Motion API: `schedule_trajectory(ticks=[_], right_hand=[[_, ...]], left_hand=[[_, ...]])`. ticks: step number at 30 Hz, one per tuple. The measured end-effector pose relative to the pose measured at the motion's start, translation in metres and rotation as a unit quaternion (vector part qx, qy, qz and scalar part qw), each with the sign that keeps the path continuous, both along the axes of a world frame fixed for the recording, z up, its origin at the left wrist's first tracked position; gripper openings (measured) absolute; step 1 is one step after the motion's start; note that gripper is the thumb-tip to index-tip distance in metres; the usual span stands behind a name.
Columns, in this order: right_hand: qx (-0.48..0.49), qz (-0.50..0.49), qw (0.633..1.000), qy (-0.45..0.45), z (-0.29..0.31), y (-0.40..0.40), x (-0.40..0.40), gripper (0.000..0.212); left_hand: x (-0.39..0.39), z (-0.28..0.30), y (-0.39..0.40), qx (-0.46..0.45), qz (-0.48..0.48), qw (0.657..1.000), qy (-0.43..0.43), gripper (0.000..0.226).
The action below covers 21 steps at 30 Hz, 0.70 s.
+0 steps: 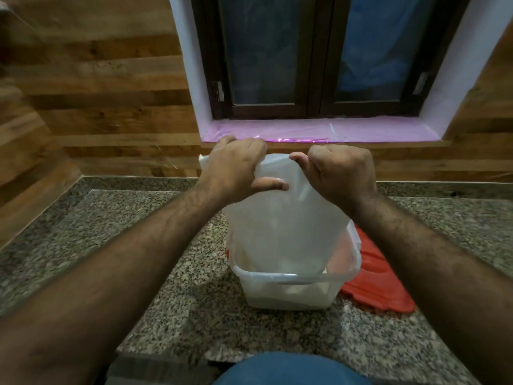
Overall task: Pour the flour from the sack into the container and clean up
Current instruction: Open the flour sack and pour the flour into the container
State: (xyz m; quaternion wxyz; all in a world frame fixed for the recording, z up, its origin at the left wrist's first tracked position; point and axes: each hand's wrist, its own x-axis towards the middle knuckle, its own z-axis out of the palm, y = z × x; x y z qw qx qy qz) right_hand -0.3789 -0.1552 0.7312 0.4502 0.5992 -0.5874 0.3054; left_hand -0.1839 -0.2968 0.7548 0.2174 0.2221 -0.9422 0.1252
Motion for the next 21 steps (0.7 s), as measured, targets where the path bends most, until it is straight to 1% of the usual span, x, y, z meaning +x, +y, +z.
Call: schedule_trajectory(ticks=[2,4,7,9,11,12,13,16,17,18,19,20,21], right_hand=[[0.001,0.01,1.0,-0.006,0.003,0.003,-0.001,0.055],[0.0,0.017,1.0,-0.022,0.005,0.005,0.0,0.056],[0.023,0.004,0.999,-0.043,0.007,0.006,0.0,0.056],[0.066,-0.013,0.994,-0.082,0.01,0.007,0.001,0.06],[0.113,-0.024,0.985,-0.129,0.015,0.009,0.0,0.066],[0.13,-0.026,0.981,-0.139,0.017,0.011,-0.002,0.067],[0.146,-0.031,0.979,-0.138,0.018,0.012,-0.004,0.068],[0.18,-0.063,0.973,-0.127,0.017,0.016,-0.015,0.083],[0.179,-0.06,0.971,-0.146,0.015,0.016,-0.019,0.085],[0.17,-0.043,0.966,-0.192,0.012,0.017,-0.023,0.083],[0.156,-0.016,0.952,-0.262,0.008,0.017,-0.026,0.08],[0.138,0.012,0.929,-0.344,0.004,0.017,-0.028,0.077],[0.122,0.041,0.895,-0.427,-0.002,0.016,-0.029,0.076]], left_hand=[[0.001,-0.005,-0.01,-0.022,-0.016,1.0,-0.003,0.089],[0.003,-0.013,-0.02,-0.019,-0.034,0.999,-0.002,0.086],[0.005,-0.012,-0.032,-0.057,-0.1,0.993,0.013,0.059],[0.01,-0.004,-0.038,-0.106,-0.138,0.984,0.019,0.051],[0.014,0.008,-0.043,-0.148,-0.146,0.978,0.03,0.053],[0.016,0.015,-0.045,-0.169,-0.143,0.974,0.04,0.055],[0.017,0.02,-0.048,-0.189,-0.138,0.971,0.049,0.058],[0.019,0.03,-0.056,-0.231,-0.14,0.96,0.067,0.064],[0.02,0.031,-0.06,-0.241,-0.146,0.957,0.069,0.064],[0.021,0.03,-0.063,-0.251,-0.153,0.953,0.072,0.065],[0.022,0.028,-0.064,-0.257,-0.159,0.95,0.077,0.065],[0.023,0.025,-0.065,-0.26,-0.163,0.948,0.084,0.064],[0.024,0.023,-0.065,-0.257,-0.167,0.947,0.093,0.064]])
